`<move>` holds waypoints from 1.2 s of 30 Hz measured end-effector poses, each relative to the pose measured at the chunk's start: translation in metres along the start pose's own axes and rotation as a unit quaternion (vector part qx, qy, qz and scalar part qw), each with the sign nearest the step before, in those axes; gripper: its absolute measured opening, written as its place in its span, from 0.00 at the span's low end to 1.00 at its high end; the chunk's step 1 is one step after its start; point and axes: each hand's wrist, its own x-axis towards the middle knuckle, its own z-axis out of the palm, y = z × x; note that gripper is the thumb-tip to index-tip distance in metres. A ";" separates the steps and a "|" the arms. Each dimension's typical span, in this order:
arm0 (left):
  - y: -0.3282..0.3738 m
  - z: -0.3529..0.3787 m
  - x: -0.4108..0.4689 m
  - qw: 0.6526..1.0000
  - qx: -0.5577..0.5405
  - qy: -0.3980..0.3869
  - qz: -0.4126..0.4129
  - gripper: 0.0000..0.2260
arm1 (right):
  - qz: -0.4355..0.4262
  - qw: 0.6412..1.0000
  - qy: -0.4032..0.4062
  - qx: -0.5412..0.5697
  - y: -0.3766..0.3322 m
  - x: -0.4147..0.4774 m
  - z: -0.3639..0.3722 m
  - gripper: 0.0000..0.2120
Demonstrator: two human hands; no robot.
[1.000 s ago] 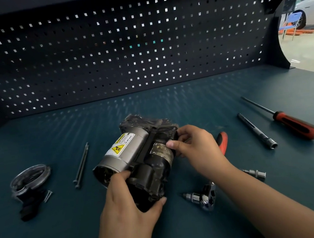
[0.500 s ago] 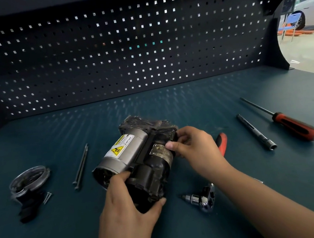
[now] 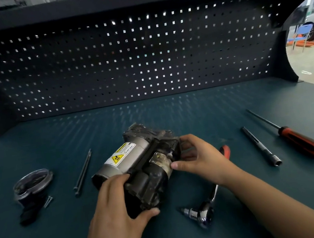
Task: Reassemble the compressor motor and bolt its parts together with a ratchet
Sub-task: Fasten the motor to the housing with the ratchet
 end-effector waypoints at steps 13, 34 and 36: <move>-0.046 -0.045 0.018 0.986 0.161 0.034 0.026 0.38 | -0.113 0.991 -0.009 -0.071 -0.004 -0.005 0.027 0.40; -0.024 -0.039 0.000 0.976 0.213 0.037 0.026 0.32 | -0.284 0.942 0.075 -0.162 -0.002 0.017 0.036 0.14; -0.013 -0.036 0.005 0.958 0.249 0.090 0.112 0.23 | -0.283 0.943 0.084 -0.154 -0.003 0.017 0.039 0.14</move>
